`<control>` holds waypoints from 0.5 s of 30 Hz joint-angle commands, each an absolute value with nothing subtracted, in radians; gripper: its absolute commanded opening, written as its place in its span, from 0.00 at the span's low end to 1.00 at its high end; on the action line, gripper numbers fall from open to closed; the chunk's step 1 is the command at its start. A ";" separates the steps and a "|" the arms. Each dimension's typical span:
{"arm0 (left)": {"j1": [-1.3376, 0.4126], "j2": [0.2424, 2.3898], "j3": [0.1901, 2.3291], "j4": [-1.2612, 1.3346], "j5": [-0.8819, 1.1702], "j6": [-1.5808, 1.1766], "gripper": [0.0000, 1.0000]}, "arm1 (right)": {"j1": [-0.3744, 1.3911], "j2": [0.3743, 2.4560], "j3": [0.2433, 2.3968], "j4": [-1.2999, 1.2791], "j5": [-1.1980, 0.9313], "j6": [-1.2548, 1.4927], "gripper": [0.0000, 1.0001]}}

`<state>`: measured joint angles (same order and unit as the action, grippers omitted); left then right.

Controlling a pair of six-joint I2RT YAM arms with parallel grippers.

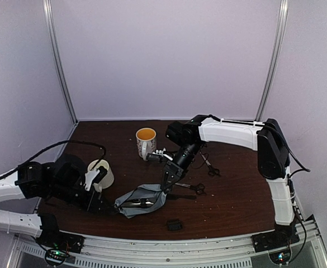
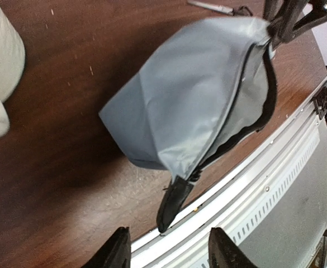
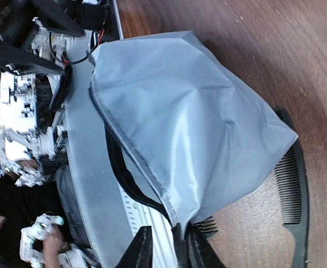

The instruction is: Sort the hair-cutting tools

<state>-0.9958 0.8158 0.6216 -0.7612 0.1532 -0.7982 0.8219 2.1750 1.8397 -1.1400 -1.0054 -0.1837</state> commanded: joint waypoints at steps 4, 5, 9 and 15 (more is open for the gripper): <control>-0.992 0.837 0.836 -0.737 -0.095 -0.556 0.53 | 0.816 2.154 1.878 -1.193 -0.943 -0.232 0.36; -0.992 0.867 0.849 -0.698 -0.076 -0.511 0.53 | 0.816 2.147 1.874 -1.189 -0.941 -0.236 0.37; -1.013 1.017 0.924 -0.671 -0.101 -0.415 0.53 | 0.818 2.140 1.871 -1.184 -0.923 -0.238 0.37; -1.055 1.098 0.875 -0.490 -0.088 -0.293 0.54 | 0.817 2.152 1.873 -1.191 -0.931 -0.249 0.38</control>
<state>-1.0367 1.0893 0.9047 -0.6483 -0.0761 -0.4156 0.8196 2.1731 1.8633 -1.1778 -0.9413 -0.2310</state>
